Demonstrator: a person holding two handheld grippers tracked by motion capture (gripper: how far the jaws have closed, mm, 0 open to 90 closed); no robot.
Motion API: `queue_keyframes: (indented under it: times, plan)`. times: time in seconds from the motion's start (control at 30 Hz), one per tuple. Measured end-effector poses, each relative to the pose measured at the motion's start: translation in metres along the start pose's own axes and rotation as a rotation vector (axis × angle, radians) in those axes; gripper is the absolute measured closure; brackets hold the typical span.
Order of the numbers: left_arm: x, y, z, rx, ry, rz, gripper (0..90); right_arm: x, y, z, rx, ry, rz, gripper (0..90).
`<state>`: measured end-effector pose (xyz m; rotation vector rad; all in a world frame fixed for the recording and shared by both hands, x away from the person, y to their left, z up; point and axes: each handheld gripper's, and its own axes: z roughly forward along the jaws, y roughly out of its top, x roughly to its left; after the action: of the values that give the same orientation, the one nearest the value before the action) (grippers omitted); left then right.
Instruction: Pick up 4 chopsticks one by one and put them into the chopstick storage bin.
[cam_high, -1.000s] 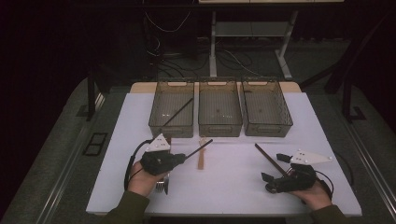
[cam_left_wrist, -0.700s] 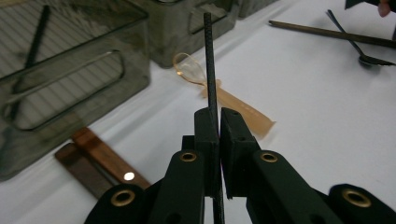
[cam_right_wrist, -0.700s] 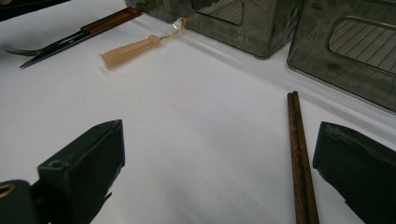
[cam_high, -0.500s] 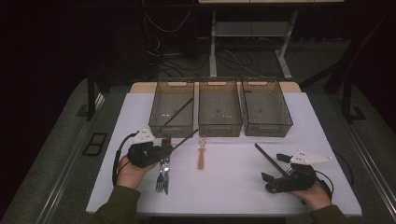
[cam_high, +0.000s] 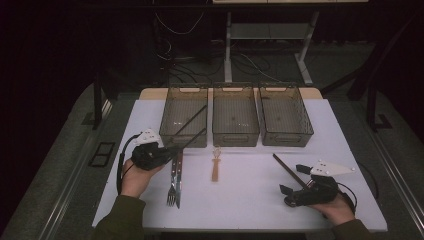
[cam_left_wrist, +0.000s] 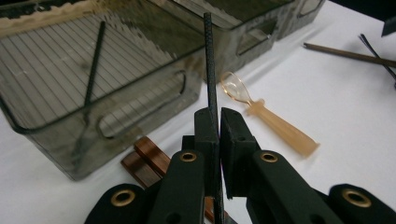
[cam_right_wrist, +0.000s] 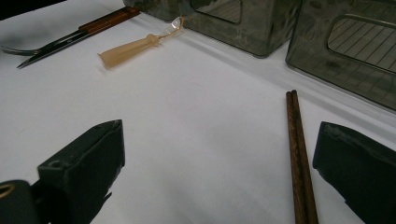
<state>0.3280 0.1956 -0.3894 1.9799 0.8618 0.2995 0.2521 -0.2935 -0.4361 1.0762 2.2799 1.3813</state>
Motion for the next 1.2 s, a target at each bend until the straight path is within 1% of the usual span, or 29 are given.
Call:
queue_keyframes:
  times: [0.2, 0.4, 0.53, 0.67, 0.7, 0.87, 0.9, 0.97, 1.0, 1.03, 1.2]
  plan:
    - [0.009, 0.007, 0.004, 0.012, 0.005, -0.003, 85.7, -0.001, 0.0, 0.0, -0.002, -0.003, 0.004, 2.5]
    - [0.015, 0.018, 0.007, 0.0, 0.017, -0.017, 85.7, -0.001, 0.0, -0.001, -0.001, -0.001, 0.007, 2.5]
    - [0.018, 0.029, 0.009, 0.003, 0.03, -0.015, 85.7, -0.001, 0.0, -0.001, -0.005, -0.002, 0.007, 2.5]
    - [0.024, 0.039, 0.013, 0.011, 0.057, -0.01, 85.7, -0.002, 0.0, -0.001, -0.008, -0.001, 0.007, 2.5]
    - [0.025, 0.04, 0.014, 0.01, 0.061, -0.016, 85.7, -0.002, 0.0, -0.001, -0.007, -0.001, 0.008, 2.5]
    - [0.034, 0.053, 0.021, 0.019, 0.086, -0.02, 85.7, -0.002, 0.0, -0.001, -0.009, -0.003, 0.006, 2.5]
    - [0.035, 0.055, 0.023, 0.012, 0.088, -0.027, 85.7, -0.002, 0.0, -0.002, -0.008, -0.002, 0.01, 2.5]
    - [0.038, 0.06, 0.026, 0.012, 0.089, -0.029, 85.7, -0.002, 0.0, -0.002, -0.009, -0.003, 0.009, 2.5]
    - [0.04, 0.062, 0.027, 0.02, 0.093, -0.023, 85.7, -0.002, 0.0, -0.002, -0.009, -0.003, 0.009, 2.5]
    - [0.041, 0.065, 0.03, 0.017, 0.094, -0.03, 85.7, -0.002, 0.0, -0.002, -0.01, -0.003, 0.008, 2.5]
    - [0.048, 0.077, 0.041, 0.031, 0.106, -0.02, 85.7, -0.002, 0.0, -0.002, -0.012, -0.003, 0.008, 2.5]
